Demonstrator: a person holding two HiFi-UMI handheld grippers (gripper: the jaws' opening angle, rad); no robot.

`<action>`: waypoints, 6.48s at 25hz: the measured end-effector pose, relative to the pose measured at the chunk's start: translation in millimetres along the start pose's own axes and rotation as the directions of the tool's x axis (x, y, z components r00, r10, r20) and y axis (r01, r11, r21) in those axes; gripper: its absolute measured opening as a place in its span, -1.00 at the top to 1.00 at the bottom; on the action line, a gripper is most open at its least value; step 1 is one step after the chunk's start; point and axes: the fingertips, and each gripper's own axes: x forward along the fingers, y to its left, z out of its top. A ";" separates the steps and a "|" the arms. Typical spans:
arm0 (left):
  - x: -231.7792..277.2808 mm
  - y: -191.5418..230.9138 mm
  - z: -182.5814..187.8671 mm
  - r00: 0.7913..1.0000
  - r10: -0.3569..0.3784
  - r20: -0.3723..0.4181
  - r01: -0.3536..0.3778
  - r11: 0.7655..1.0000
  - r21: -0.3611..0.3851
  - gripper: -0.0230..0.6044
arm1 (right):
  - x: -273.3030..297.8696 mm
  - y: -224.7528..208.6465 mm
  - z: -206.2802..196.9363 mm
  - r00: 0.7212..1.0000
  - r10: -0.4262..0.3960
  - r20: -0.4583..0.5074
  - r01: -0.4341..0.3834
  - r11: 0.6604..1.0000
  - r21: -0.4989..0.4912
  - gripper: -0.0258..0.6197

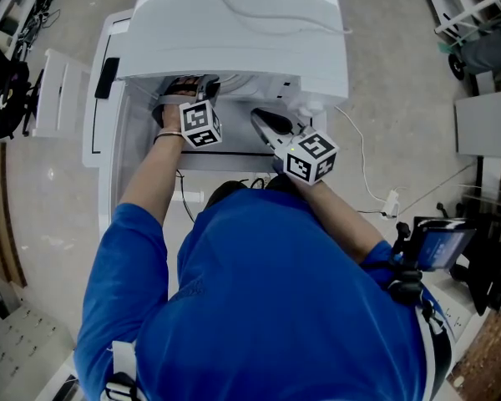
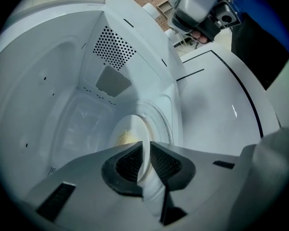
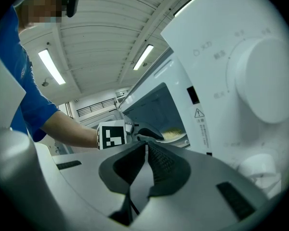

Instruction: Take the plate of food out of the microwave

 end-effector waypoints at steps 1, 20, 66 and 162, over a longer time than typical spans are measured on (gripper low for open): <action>0.6 -0.9 -0.3 1.000 -0.003 -0.002 0.003 1.000 -0.001 0.76 | -0.3 -0.6 0.0 1.000 0.000 0.001 0.000 1.000 0.000 0.90; -16.3 -7.6 3.3 1.000 0.013 0.019 -0.011 0.997 -0.080 0.80 | 1.9 -4.4 -7.3 1.000 -0.001 -0.016 0.001 1.000 0.009 0.90; -52.6 -43.7 2.0 0.997 -0.014 0.079 0.022 0.994 -0.108 0.80 | 62.5 -30.8 -31.7 0.990 -0.044 0.136 -0.071 0.678 0.732 0.47; -160.8 -73.6 -41.8 0.910 0.368 0.193 0.174 0.086 -0.981 0.90 | -27.0 19.0 -69.1 0.954 -0.209 0.214 -0.112 0.412 0.904 0.87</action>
